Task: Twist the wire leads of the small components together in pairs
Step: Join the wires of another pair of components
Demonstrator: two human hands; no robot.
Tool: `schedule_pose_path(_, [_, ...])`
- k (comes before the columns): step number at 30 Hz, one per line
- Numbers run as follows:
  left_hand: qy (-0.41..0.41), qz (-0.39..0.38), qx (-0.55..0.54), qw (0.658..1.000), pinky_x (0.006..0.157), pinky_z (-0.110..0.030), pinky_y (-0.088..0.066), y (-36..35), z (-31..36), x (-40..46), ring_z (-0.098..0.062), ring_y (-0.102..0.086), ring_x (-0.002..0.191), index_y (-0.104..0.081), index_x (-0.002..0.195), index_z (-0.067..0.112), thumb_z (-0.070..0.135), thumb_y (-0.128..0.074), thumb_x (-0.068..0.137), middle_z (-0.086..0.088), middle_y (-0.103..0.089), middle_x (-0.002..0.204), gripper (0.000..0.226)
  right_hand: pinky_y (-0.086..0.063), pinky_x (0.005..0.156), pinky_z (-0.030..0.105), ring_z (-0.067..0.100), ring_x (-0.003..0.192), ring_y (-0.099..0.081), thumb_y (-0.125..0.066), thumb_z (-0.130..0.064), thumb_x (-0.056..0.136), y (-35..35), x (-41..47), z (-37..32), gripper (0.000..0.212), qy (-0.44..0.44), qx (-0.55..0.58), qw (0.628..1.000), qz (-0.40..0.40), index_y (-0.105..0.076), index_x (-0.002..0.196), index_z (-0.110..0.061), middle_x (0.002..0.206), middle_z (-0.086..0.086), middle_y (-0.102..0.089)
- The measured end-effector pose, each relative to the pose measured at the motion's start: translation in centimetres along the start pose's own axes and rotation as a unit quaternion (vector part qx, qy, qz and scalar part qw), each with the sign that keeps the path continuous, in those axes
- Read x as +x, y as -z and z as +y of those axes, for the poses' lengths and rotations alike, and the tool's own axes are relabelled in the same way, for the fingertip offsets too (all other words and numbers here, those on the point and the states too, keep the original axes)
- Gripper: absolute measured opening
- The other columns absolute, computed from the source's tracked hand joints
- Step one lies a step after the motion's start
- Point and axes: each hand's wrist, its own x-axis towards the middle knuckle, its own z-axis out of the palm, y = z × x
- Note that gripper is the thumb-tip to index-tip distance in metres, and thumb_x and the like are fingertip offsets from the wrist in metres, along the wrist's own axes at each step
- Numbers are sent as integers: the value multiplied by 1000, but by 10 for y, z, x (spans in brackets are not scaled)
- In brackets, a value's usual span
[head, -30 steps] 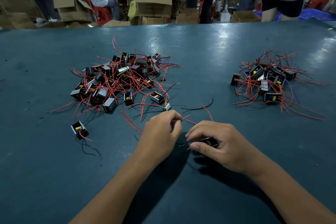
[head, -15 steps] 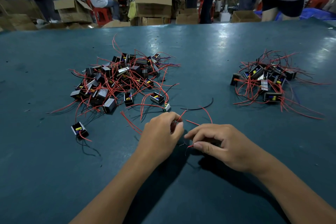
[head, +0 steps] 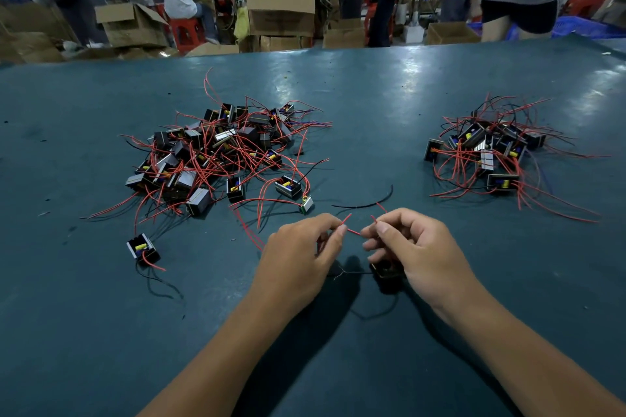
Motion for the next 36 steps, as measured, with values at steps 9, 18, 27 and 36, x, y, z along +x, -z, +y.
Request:
schedule_pose_path(9, [-42,9,-42,998,53,-22,-32,-7,5,-3,2,-45,48,-63,92,31,40,-55,96,16,-52,59,12,-51,52,21,10,57,-62,-57,-4,96,-5,-3,-3,13,2,-6,997,80,-65,86,-6,78,7,-75])
schedule_pose_path(18, [-66,22,-73,995,49,-23,-36,-5,11,-3,-8,-47,46,-71,88,22,36,-57,97,8,-53,54,22,-48,57,14,6,59,-61,-60,-6,95,-10,-10,-10,13,27,17,998,52,-70,87,-8,68,2,-72])
schedule_pose_path(27, [-35,34,-110,993,50,-40,-43,-9,11,-5,-20,-51,45,-68,82,21,40,-54,97,0,-53,51,28,-45,57,13,4,59,-57,-58,-4,96,-11,-11,-13,15,41,13,999,19,-69,87,-7,63,-4,-65])
schedule_pose_path(36, [-17,30,-143,989,47,-38,-43,-12,13,-5,-18,-55,44,-69,82,21,42,-53,97,-1,-58,53,30,-45,58,11,1,60,-58,-57,-1,95,-14,-13,-13,13,49,32,998,10,-68,87,-3,63,-3,-64])
